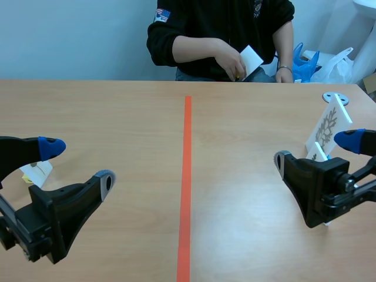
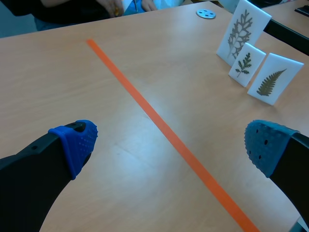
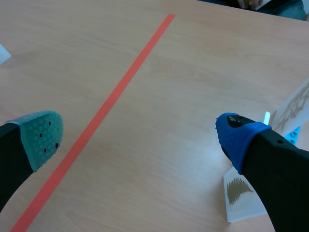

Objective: Sort the leaf by its shape. The table is split by an orange tape line. A compound leaf with several leaflets goes to the left side, a simple leaf with one blade goes to the right side. Return to the home posture when a red brick is placed on the table.

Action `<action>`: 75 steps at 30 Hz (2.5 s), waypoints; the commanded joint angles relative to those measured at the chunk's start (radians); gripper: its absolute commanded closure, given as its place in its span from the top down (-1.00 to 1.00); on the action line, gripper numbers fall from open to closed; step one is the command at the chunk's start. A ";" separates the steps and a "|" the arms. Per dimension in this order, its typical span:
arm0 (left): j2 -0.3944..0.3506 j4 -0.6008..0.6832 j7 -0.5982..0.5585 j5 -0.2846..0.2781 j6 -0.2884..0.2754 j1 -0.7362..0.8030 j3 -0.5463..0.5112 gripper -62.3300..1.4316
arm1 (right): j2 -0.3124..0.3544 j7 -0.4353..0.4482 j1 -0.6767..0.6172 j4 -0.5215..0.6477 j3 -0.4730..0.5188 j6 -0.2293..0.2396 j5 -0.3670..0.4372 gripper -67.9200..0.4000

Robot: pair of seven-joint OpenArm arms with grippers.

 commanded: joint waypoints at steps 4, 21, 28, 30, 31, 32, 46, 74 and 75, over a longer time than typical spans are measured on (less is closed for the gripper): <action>-0.001 0.002 -0.014 -0.013 0.001 -0.011 0.000 1.00 | 0.002 0.010 0.011 0.006 0.011 0.000 0.011 1.00; -0.001 0.002 -0.014 -0.013 0.000 -0.011 0.000 1.00 | 0.002 0.010 0.011 0.006 0.011 0.000 0.011 1.00; -0.001 0.002 -0.013 -0.013 0.001 -0.011 0.000 1.00 | 0.002 0.010 0.011 0.006 0.011 0.000 0.011 1.00; -0.001 0.002 -0.013 -0.013 0.000 -0.011 0.000 1.00 | 0.002 0.010 0.011 0.006 0.011 0.000 0.011 1.00; -0.001 0.002 -0.013 -0.013 0.000 -0.011 0.000 1.00 | 0.002 0.010 0.011 0.006 0.011 0.000 0.011 1.00; -0.001 0.002 -0.011 -0.013 0.000 -0.011 0.000 1.00 | 0.002 0.010 0.011 0.006 0.011 0.000 0.011 1.00; -0.001 0.000 0.026 0.033 -0.011 -0.023 0.003 1.00 | 0.002 0.010 0.011 0.006 0.011 0.000 0.011 1.00; 0.057 -0.455 -0.094 0.240 -0.028 -0.462 0.275 1.00 | 0.002 0.010 0.011 0.006 0.011 -0.001 0.010 1.00; 0.060 -0.481 -0.106 0.254 -0.028 -0.483 0.292 1.00 | 0.002 0.010 0.011 0.006 0.011 -0.001 0.010 1.00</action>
